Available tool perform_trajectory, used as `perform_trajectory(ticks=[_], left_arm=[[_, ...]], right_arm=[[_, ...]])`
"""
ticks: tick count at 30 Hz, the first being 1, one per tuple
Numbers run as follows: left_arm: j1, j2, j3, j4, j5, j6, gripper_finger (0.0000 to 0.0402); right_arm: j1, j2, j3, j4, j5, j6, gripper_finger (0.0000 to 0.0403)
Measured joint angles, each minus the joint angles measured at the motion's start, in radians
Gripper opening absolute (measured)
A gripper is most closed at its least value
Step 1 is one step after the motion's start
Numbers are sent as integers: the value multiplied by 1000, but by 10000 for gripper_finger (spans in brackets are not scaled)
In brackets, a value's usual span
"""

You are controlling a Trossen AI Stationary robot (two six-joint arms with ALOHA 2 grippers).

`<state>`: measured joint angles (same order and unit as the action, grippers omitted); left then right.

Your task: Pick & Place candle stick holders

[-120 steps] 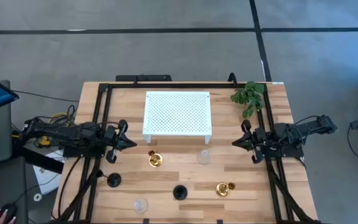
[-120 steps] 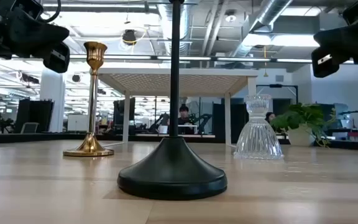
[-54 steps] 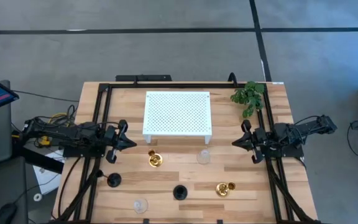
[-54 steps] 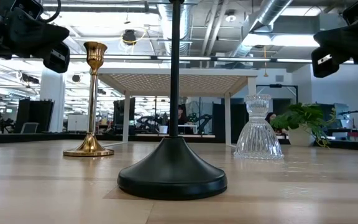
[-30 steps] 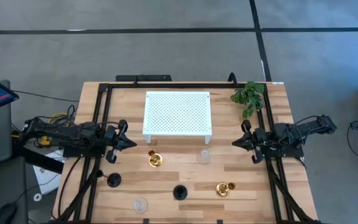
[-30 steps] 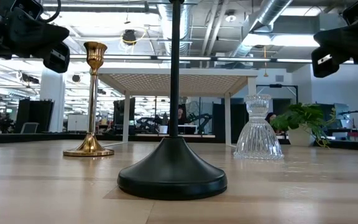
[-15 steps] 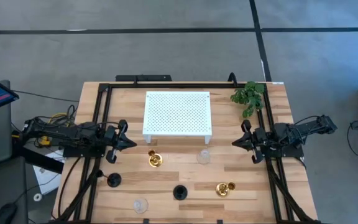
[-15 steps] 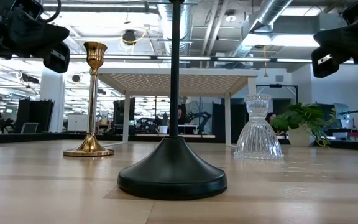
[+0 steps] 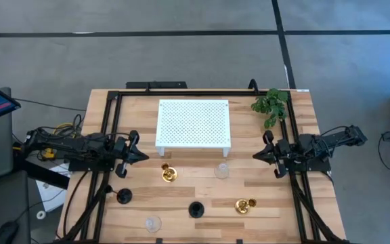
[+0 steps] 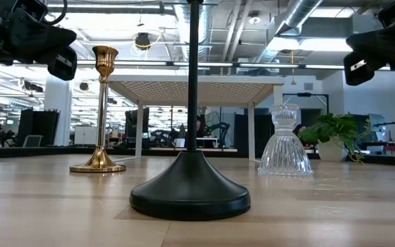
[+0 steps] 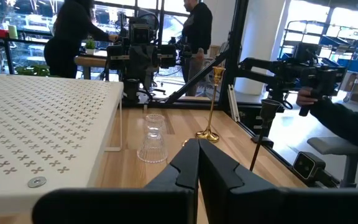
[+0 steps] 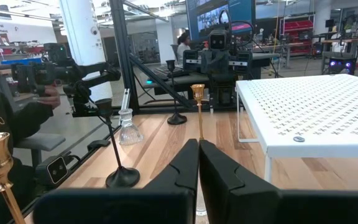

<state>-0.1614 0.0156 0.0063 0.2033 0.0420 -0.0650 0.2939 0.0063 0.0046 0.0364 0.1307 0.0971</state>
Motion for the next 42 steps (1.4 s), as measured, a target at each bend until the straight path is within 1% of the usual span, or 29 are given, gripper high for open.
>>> perform_trajectory(ticks=[18,25,42], left_arm=[[0,0,0,4,0,0,7],[0,0,0,4,0,0,7],[0,0,0,3,0,0,7]], right_arm=[[0,0,0,0,2,-2,5],[-1,0,0,7,54,-2,5],[-1,0,0,8,55,-1,5]])
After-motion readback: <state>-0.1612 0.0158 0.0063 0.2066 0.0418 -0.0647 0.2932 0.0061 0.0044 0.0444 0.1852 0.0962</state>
